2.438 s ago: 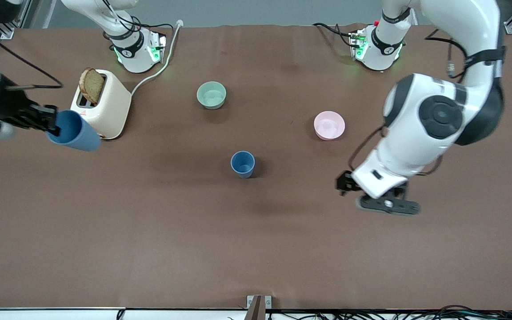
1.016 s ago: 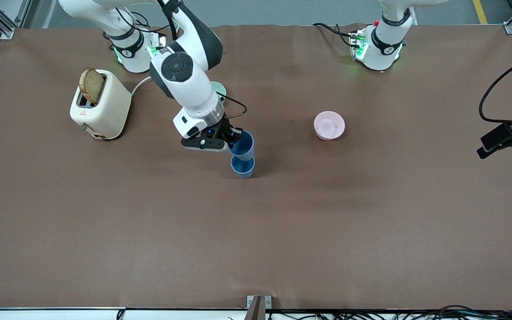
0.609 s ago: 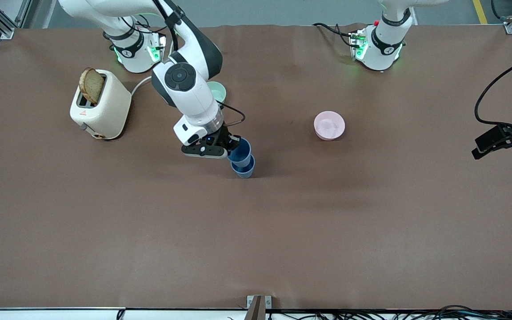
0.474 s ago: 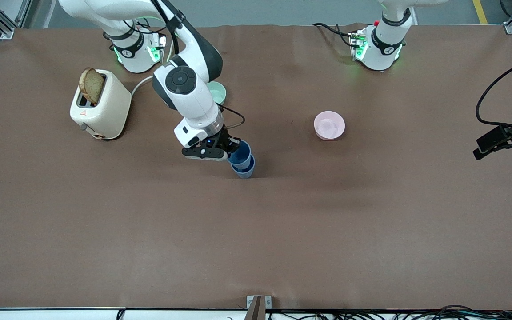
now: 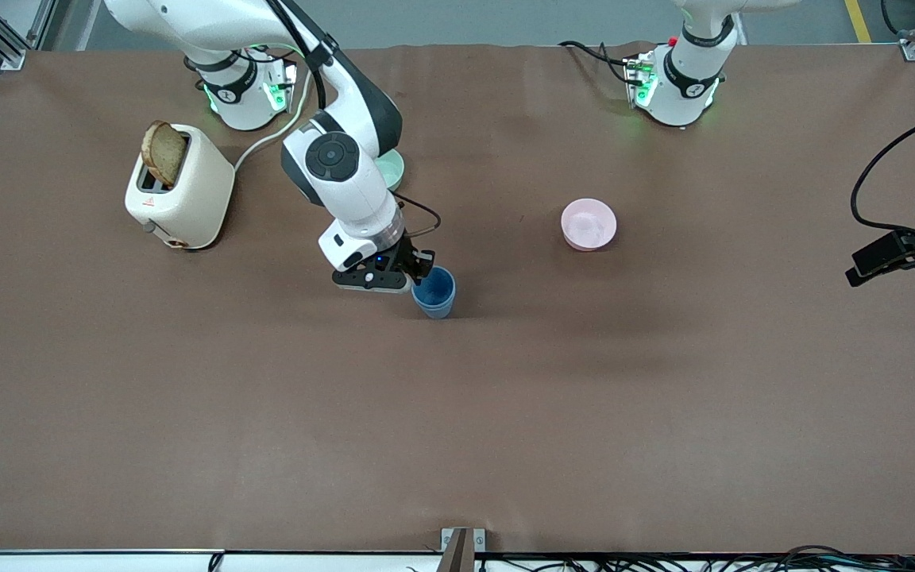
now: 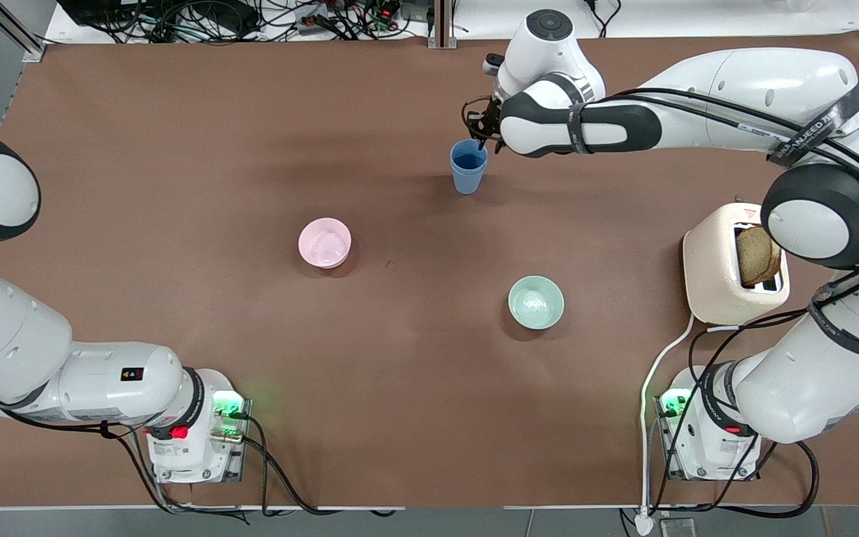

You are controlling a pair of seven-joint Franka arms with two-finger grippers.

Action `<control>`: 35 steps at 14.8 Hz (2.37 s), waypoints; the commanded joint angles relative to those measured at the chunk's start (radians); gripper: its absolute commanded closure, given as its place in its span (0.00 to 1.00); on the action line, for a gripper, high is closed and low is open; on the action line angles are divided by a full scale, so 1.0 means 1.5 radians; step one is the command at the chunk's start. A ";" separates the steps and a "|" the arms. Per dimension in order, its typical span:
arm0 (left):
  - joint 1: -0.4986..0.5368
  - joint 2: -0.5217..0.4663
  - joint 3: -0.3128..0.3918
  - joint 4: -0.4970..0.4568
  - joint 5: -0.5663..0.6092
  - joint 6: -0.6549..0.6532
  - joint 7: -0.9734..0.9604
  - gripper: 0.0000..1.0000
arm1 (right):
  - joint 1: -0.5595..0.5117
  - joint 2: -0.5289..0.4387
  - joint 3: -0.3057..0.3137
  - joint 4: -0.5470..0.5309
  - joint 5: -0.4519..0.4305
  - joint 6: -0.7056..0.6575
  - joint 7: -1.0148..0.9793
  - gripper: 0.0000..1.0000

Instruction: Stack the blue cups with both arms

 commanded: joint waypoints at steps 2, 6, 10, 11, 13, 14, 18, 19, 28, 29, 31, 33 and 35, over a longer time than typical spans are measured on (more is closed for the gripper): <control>0.007 0.001 0.000 -0.006 0.014 -0.006 0.004 0.00 | -0.046 -0.040 0.006 -0.003 -0.021 -0.019 -0.004 0.11; 0.029 0.006 -0.003 -0.002 0.009 0.004 0.006 0.00 | -0.167 -0.145 0.007 -0.003 -0.021 -0.129 -0.110 0.08; 0.024 0.027 -0.003 0.011 0.005 0.037 0.002 0.00 | -0.263 -0.228 -0.018 0.015 -0.021 -0.240 -0.218 0.06; 0.022 0.037 -0.003 0.011 0.005 0.037 0.002 0.00 | -0.266 -0.242 -0.050 0.034 -0.021 -0.277 -0.249 0.04; 0.019 0.039 -0.006 0.014 0.006 0.037 0.003 0.00 | -0.265 -0.252 -0.107 0.084 -0.017 -0.364 -0.301 0.01; 0.019 0.036 -0.007 0.016 0.004 0.035 0.004 0.00 | -0.266 -0.256 -0.126 0.109 -0.014 -0.405 -0.328 0.01; 0.024 0.018 -0.020 0.015 -0.055 0.021 0.015 0.00 | -0.300 -0.263 -0.156 0.208 -0.011 -0.565 -0.436 0.00; 0.024 0.009 -0.030 0.014 -0.055 -0.002 0.013 0.00 | -0.314 -0.263 -0.156 0.225 -0.010 -0.601 -0.461 0.00; 0.031 -0.056 -0.053 -0.064 0.009 -0.010 0.005 0.00 | -0.326 -0.310 -0.223 0.220 0.053 -0.659 -0.576 0.00; 0.030 -0.052 -0.054 -0.058 0.028 -0.008 0.001 0.00 | -0.322 -0.310 -0.233 0.221 0.055 -0.656 -0.592 0.00; 0.031 -0.044 -0.054 -0.048 0.024 -0.008 0.000 0.00 | -0.321 -0.310 -0.232 0.221 0.046 -0.652 -0.623 0.00; 0.033 -0.034 -0.050 -0.035 0.025 -0.008 0.004 0.00 | -0.312 -0.310 -0.225 0.218 0.026 -0.653 -0.625 0.01; 0.012 -0.018 -0.036 -0.014 0.026 -0.008 0.003 0.00 | -0.305 -0.309 -0.220 0.218 0.021 -0.647 -0.621 0.01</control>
